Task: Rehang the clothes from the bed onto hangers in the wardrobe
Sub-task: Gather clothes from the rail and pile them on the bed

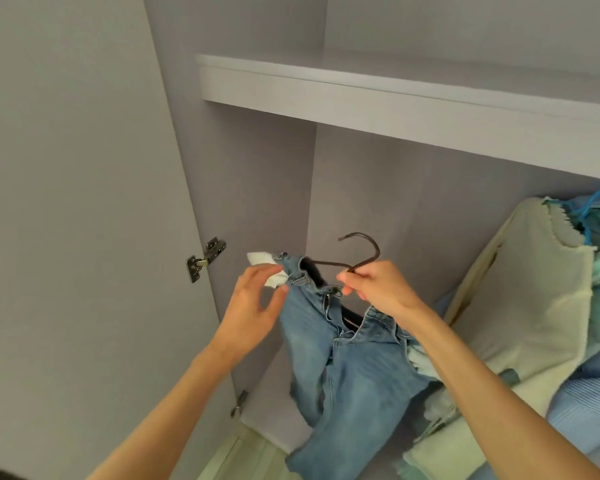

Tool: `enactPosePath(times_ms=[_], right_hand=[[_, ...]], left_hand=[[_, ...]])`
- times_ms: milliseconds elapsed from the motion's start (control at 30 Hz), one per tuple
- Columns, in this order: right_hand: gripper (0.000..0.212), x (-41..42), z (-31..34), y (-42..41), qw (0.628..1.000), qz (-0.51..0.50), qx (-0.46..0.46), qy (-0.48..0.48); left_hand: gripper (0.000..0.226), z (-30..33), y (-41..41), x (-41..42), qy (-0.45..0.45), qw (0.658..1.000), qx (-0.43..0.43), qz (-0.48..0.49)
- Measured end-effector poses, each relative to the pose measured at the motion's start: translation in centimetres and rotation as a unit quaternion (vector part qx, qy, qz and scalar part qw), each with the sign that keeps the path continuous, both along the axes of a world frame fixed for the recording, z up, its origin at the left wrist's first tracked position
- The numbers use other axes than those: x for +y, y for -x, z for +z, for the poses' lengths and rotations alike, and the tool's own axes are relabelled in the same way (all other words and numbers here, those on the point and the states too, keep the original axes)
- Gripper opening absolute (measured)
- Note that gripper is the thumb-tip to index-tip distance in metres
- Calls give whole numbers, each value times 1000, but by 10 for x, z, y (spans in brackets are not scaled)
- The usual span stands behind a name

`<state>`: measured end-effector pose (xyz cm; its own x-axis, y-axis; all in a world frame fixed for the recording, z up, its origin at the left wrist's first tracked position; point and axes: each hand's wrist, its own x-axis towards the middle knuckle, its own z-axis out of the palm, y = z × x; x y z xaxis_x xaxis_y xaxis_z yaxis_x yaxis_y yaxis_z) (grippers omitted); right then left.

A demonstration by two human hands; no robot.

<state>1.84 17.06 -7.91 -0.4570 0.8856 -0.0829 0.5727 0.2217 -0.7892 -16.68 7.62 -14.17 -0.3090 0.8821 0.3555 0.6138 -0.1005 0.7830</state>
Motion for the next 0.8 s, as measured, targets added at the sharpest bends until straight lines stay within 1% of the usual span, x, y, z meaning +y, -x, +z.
enactPosePath(times_ms=[67, 133, 200, 267, 333, 433, 500, 567, 633, 667, 733, 800], right_hand=[[27, -12, 2, 4, 999, 30, -5, -36], [28, -21, 4, 9, 997, 53, 11, -51], [29, -28, 7, 16, 995, 74, 30, -61], [29, -37, 10, 26, 992, 99, 54, -64], [31, -46, 14, 38, 986, 135, 65, -70], [31, -55, 13, 62, 974, 204, 69, -77], [31, -60, 7, 81, 962, 251, 82, -77], [29, -68, 2, 101, 945, 302, 93, -86], [24, -80, -2, 122, 917, 368, 99, -119], [25, -87, -4, 131, 899, 399, 102, -153], [30, -102, -10, 148, 850, 445, 110, -260], [35, -118, -17, 165, 808, 451, 148, -351]], left_hand=[[51, 2, 10, -1, -8, 998, 54, 9], [60, 2, 18, -5, -19, 992, 125, 16], [64, 2, 25, -13, -28, 978, 202, 37], [63, 5, 32, -26, -45, 961, 260, 87], [60, 8, 38, -44, -56, 951, 270, 141], [62, 7, 47, -78, -55, 944, 252, 204], [58, 5, 48, -103, -49, 930, 254, 261], [51, 5, 44, -129, -26, 904, 250, 347], [47, 5, 35, -156, 3, 864, 237, 445], [47, 5, 29, -170, 15, 842, 229, 489], [48, 5, 17, -199, 31, 799, 211, 562], [47, 4, 2, -229, 45, 757, 187, 624]])
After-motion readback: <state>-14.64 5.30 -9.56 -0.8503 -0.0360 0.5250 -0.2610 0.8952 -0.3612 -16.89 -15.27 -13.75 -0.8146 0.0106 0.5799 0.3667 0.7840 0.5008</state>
